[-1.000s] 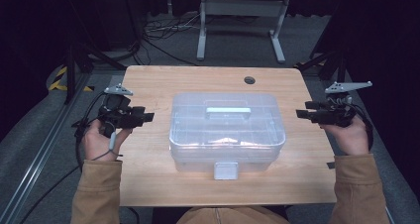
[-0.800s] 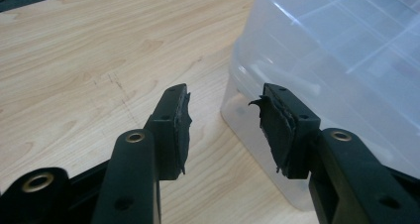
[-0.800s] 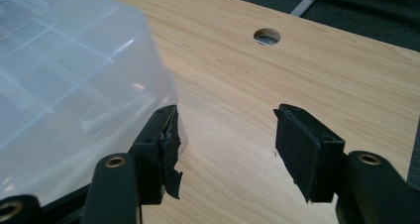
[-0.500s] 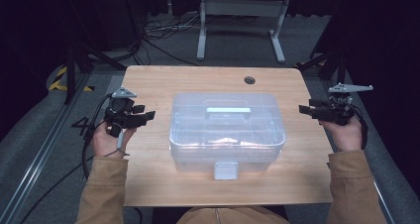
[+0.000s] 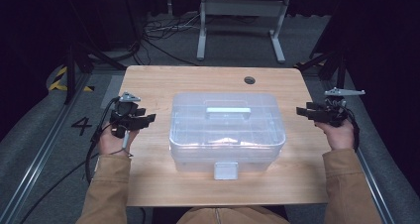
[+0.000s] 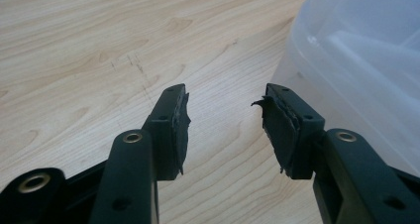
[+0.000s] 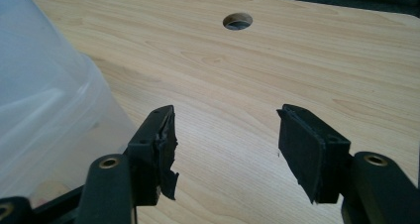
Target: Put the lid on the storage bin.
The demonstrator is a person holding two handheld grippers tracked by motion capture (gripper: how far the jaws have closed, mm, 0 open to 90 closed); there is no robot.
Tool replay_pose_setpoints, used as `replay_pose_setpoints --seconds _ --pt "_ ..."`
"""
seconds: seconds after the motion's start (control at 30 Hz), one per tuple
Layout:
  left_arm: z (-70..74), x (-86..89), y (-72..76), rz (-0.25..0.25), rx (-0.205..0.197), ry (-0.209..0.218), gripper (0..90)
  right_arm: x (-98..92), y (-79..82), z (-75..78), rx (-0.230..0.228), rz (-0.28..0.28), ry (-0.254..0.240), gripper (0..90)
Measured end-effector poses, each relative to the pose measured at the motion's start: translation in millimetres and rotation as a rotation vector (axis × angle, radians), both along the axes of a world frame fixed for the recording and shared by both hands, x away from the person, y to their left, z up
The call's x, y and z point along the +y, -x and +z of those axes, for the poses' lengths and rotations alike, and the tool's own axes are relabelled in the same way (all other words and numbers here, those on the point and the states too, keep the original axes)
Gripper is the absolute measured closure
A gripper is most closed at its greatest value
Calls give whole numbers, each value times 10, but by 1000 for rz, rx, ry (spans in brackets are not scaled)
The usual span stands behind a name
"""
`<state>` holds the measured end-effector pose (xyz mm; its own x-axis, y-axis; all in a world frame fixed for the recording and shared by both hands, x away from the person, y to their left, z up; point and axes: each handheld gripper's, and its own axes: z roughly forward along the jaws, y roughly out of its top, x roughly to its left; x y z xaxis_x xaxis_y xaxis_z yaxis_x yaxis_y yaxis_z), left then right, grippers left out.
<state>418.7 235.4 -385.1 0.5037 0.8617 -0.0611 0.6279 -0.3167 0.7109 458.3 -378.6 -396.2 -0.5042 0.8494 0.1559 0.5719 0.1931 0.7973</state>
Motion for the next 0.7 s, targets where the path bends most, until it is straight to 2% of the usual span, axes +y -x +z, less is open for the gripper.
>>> replay_pose_setpoints --seconds 0.23,0.37,0.57,0.7 --pt "-114 -9 -48 11 20 -7 526 -57 -61 -157 -2 -28 -7 400" --pt "-171 -6 -75 12 32 -25 526 -72 -85 -219 1 -31 0 400" --pt "-257 20 -104 26 39 -26 526 -83 -120 -325 11 -43 20 402" --pt "-338 46 -134 39 59 -54 521 -83 -148 -405 24 -43 30 400"
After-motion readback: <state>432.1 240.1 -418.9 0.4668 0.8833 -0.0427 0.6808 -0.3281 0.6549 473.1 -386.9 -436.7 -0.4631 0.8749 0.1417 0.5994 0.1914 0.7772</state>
